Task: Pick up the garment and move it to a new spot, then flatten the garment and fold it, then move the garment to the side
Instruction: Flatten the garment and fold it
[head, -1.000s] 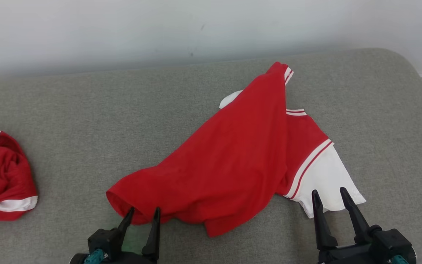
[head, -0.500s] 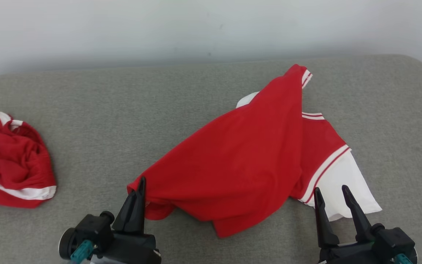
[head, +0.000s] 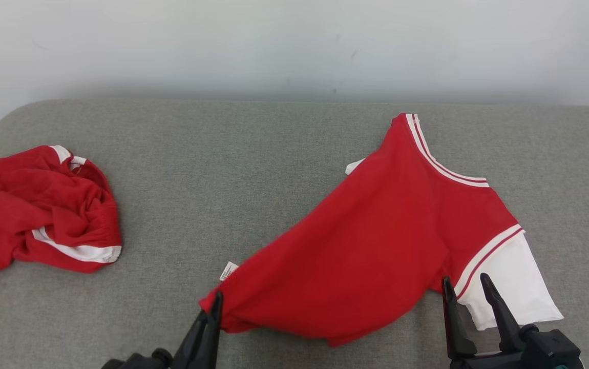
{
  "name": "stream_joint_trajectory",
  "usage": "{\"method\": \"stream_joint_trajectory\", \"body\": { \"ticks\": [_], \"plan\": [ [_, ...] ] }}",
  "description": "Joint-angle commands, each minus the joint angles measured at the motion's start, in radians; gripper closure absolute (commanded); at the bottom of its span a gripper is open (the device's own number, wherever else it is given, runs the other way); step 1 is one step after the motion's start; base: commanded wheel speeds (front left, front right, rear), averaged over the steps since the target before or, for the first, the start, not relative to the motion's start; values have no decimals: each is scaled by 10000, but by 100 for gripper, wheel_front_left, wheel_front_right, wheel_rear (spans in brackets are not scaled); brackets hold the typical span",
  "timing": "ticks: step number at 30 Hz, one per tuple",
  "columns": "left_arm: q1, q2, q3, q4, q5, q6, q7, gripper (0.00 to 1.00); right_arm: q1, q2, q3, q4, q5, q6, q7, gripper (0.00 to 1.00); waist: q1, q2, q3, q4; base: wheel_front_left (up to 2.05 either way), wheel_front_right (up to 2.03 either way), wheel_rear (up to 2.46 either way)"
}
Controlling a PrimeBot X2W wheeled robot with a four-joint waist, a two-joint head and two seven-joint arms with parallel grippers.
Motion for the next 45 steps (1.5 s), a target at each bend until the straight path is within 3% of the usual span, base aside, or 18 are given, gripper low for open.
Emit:
{"method": "stream_joint_trajectory", "body": {
  "ticks": [1, 7, 11, 19, 27, 34, 42, 44, 45],
  "plan": [
    [183, 82, -98, 144, 12, 12, -42, 100, 95, 3, 3, 43, 24, 11, 2, 0, 1, 0, -32, 66, 0, 0, 0],
    [-363, 90, -124, 521, -134, 13, -42, 100, -116, 4, 130, 175, -24, 11, 2, 0, 1, 0, -41, -151, 0, 0, 0],
    [-1221, 429, -214, 857, -207, 13, -42, 100, -227, 4, 169, 199, -28, 11, 2, 0, 1, 0, 36, -509, 0, 0, 0],
    [-3677, 1774, -922, 2124, -377, 15, -41, 100, -646, 8, 229, 362, 125, 11, 4, 0, 1, 0, 540, -1574, 0, 0, 0],
    [-6102, 3059, -2107, 4007, -1479, 16, 109, 100, -1317, 5, 349, 619, 272, 11, 2, 0, 1, 0, 1253, -2675, 0, 0, 0],
    [-7524, 3528, -3141, 5423, -2484, 16, 124, 100, -1595, 9, 324, 800, 224, 11, 2, 0, 1, 0, 1530, -3103, 0, 0, 0],
    [-8744, 3445, -3997, 7056, -3305, 16, -4, 100, -1790, 9, 302, 1024, 134, 11, 3, 0, 1, 0, 1673, -3153, 0, 0, 0],
    [-8904, 3348, -4217, 7299, -3397, 16, -23, 65, -1849, 8, 308, 1071, 132, 11, 3, 0, 1, 0, 1676, -3094, 0, 0, 0],
    [-8980, 3329, -4261, 7412, -3473, 16, -36, 3, -1875, 6, 310, 1089, 137, 11, 3, 0, 1, 0, 1673, -3048, 0, 0, 0]
  ]
}}
